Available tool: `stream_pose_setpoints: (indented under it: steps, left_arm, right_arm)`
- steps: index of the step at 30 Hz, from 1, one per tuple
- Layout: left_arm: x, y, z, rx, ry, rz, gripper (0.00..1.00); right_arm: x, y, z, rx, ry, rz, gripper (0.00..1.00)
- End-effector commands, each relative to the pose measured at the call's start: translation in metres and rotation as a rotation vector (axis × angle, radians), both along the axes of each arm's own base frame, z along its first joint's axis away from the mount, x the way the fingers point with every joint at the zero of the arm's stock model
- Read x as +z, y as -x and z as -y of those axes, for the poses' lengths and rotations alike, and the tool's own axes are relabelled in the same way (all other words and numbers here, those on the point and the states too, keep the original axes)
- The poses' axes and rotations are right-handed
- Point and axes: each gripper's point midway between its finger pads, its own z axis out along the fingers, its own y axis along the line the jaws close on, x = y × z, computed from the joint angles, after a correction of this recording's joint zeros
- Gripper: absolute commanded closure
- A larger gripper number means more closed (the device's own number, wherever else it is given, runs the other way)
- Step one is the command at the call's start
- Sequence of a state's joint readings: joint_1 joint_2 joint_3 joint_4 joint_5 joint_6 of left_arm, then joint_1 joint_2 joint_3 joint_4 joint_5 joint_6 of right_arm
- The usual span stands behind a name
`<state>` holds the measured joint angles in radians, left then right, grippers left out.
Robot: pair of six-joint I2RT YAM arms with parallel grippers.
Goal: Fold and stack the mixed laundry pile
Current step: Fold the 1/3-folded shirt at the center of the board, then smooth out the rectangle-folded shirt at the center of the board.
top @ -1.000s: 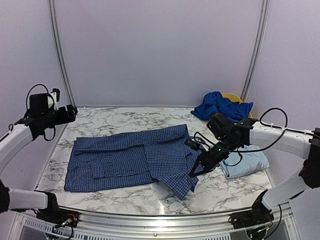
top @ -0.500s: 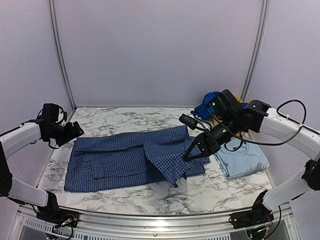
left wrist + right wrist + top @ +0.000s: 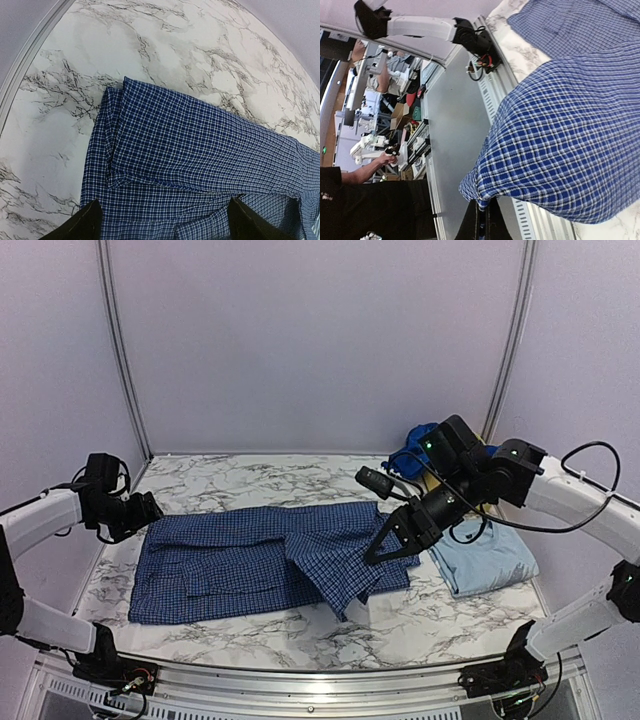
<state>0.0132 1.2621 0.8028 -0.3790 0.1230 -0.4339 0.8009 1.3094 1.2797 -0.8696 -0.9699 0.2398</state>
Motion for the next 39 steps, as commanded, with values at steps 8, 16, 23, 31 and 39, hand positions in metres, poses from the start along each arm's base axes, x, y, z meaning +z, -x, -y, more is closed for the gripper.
stream_pose_setpoints:
  steps: [8,16,23,31,39]
  left_arm:
    - [-0.021,0.007,0.013,-0.07,-0.027,-0.112,0.18]
    - [-0.038,0.002,0.015,-0.043,0.003,-0.174,0.26]
    - [-0.033,-0.006,0.011,-0.023,0.012,-0.16,0.26]
    - [-0.032,-0.027,-0.004,0.027,0.059,-0.157,0.25]
    - [-0.036,-0.045,-0.012,0.035,0.111,-0.164,0.25]
  right_arm:
    - [-0.049,-0.08,0.014,-0.276,0.157,0.088,1.0]
    - [-0.092,-0.076,0.006,-0.157,0.224,0.04,0.94]
    - [-0.064,-0.15,0.049,-0.419,0.163,0.082,0.17]
    - [-0.117,-0.243,0.075,-0.726,0.269,0.051,0.4]
    - [-0.162,-0.295,0.07,-0.762,0.36,0.064,0.37]
